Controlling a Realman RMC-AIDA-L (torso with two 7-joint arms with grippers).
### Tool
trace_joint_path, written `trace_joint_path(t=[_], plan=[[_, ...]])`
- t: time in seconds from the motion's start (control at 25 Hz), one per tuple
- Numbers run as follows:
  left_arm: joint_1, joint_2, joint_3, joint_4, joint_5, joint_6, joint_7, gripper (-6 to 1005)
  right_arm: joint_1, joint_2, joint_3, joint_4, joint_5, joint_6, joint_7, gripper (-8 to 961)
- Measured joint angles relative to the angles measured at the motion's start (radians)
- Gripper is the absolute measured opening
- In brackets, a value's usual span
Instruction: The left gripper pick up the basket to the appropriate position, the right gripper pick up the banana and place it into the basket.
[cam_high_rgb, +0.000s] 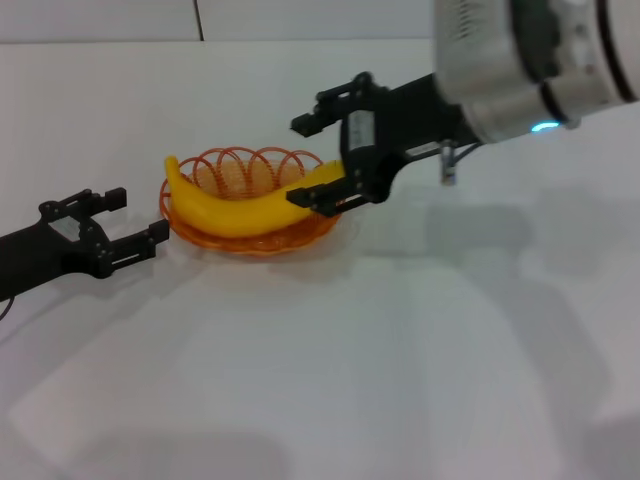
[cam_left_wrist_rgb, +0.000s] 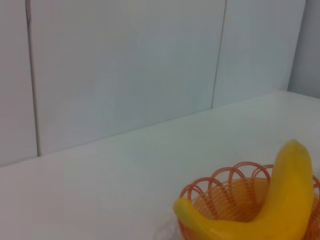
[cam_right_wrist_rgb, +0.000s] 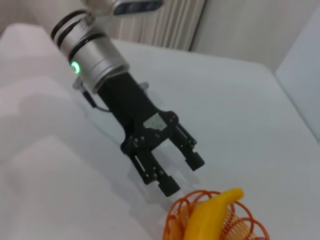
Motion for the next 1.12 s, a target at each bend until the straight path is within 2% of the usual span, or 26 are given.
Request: trace_joint_path(t=[0.2, 0.6, 0.8, 1.12], plan=[[0.000, 0.000, 0.001, 0.000, -0.013, 0.004, 0.009, 798, -0.002, -0.003, 0.134, 0.111, 0.049, -0.057, -0.091, 759], [-0.001, -0.001, 0.004, 0.000, -0.013, 0.008, 0.010, 798, 0.004, -0.006, 0.307, 0.319, 0.050, -0.081, -0.226, 759], [0.001, -0.001, 0.002, 0.000, -0.013, 0.008, 0.027, 798, 0.012, -0.008, 0.353, 0.392, 0.052, -0.082, -0.284, 759], [0.020, 0.000, 0.007, 0.000, -0.003, 0.001, 0.058, 798, 0.024, -0.011, 0.366, 0.459, 0.064, -0.072, -0.316, 759]])
